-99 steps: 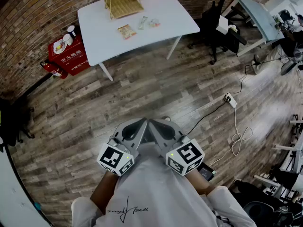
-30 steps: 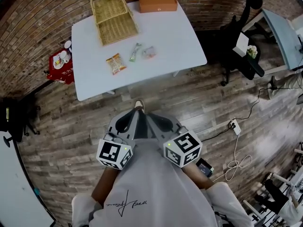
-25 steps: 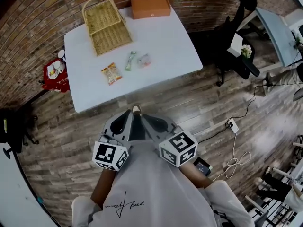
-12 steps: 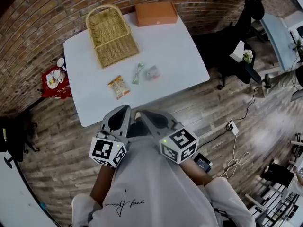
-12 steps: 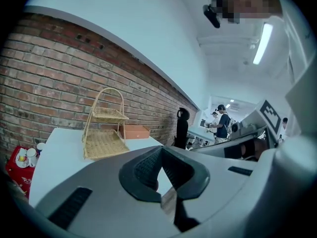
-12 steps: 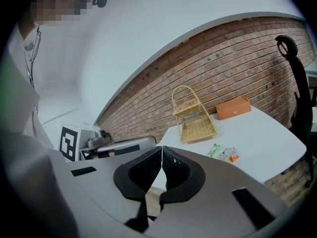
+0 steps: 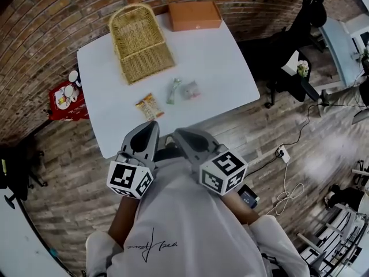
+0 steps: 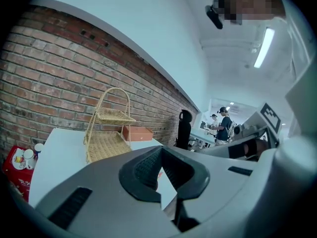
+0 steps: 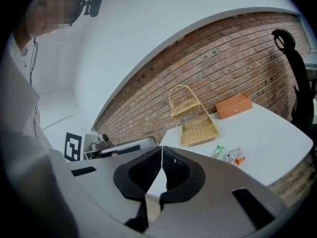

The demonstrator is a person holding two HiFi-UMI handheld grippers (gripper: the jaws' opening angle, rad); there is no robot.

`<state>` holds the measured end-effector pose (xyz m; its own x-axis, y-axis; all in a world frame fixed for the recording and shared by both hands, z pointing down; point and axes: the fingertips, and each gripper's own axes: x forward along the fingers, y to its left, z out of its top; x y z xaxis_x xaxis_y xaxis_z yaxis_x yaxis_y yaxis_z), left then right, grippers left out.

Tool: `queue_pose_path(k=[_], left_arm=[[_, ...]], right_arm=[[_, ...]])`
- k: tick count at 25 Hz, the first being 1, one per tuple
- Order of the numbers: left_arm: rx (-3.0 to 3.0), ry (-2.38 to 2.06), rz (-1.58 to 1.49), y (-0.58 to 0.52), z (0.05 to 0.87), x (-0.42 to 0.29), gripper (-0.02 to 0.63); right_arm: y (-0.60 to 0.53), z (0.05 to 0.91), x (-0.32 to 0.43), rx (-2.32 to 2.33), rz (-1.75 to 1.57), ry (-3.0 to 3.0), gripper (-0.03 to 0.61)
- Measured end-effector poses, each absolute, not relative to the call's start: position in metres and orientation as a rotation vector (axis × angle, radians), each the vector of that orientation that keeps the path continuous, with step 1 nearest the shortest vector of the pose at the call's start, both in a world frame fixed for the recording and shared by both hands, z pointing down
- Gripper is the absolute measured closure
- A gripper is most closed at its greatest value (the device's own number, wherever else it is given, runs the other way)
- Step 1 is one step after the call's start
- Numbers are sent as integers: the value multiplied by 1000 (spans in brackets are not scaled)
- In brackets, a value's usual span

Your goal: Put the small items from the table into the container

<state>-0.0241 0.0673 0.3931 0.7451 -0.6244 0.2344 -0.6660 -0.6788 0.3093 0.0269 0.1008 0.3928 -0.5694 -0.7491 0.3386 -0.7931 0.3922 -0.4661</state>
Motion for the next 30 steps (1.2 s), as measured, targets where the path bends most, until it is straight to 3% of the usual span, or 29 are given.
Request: queue_pose_path(k=[7, 30], left_arm=[[2548, -959, 171, 61, 403, -26, 606], [2420, -1078, 208, 17, 430, -32, 606]], right_arm=[[88, 393, 57, 1608, 776, -2508, 557], [2, 495, 55, 1576, 906, -2297, 555]])
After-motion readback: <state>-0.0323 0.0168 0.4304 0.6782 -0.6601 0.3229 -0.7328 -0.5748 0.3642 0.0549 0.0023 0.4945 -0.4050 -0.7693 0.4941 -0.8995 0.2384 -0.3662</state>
